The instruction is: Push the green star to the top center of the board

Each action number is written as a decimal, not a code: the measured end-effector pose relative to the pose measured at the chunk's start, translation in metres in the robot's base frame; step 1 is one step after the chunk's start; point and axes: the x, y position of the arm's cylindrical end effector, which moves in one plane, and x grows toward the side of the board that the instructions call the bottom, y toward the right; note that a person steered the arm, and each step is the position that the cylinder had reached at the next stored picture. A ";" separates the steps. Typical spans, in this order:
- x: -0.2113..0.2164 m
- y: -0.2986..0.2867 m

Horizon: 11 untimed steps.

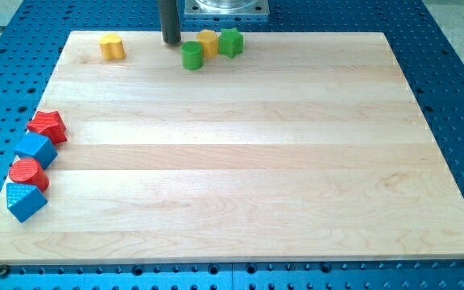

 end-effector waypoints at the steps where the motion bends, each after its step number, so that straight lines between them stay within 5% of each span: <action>1: -0.001 0.023; 4: 0.007 0.072; 6: 0.006 0.156; 7: 0.067 0.208; 8: 0.068 0.127; 9: 0.058 0.119; 10: 0.126 0.098; 11: 0.149 -0.020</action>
